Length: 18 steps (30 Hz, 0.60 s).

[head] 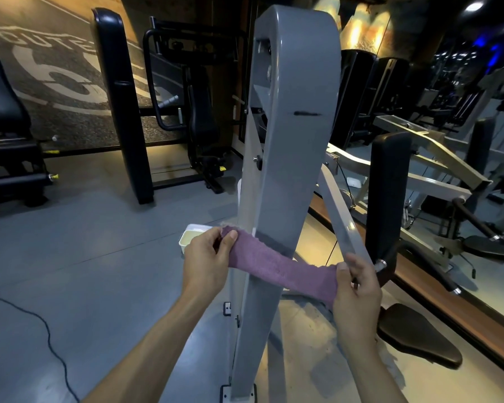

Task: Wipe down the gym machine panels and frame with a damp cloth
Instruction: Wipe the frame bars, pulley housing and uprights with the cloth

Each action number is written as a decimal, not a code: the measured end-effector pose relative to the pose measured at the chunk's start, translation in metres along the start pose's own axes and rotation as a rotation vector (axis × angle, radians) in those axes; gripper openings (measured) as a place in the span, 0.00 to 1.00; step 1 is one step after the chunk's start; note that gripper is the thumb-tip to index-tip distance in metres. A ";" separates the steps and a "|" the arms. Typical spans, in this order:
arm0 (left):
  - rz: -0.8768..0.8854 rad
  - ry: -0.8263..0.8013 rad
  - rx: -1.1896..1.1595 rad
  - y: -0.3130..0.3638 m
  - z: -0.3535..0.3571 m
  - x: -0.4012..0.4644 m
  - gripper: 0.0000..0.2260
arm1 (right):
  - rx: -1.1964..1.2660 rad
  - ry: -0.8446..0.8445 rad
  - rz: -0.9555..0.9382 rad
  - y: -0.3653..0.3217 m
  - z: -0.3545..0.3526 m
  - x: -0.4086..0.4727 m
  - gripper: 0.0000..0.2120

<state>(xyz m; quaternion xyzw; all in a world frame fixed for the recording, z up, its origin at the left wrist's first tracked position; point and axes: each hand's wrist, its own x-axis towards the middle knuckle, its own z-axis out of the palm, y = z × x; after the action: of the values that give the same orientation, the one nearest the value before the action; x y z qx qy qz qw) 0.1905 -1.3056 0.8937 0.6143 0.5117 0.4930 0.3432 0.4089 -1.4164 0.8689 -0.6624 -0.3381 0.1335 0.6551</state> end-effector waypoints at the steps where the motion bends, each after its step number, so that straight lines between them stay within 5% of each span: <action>1: 0.026 -0.006 0.025 0.002 -0.002 0.001 0.12 | 0.013 -0.003 0.045 0.003 0.001 -0.002 0.10; 8: 0.314 -0.117 0.313 0.032 -0.013 0.004 0.18 | 0.299 0.095 0.430 0.052 0.032 -0.018 0.10; 12: 0.400 -0.125 0.387 0.037 -0.015 0.005 0.20 | 0.187 0.139 0.365 0.060 0.049 -0.029 0.12; 18: 0.300 -0.182 0.507 0.009 -0.033 0.019 0.20 | 0.037 0.111 0.232 0.061 0.039 -0.034 0.10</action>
<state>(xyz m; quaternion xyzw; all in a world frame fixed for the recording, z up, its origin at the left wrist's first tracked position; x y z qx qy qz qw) 0.1612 -1.2917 0.9159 0.7908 0.4891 0.3375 0.1468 0.3763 -1.4024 0.7972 -0.6913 -0.2198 0.1776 0.6650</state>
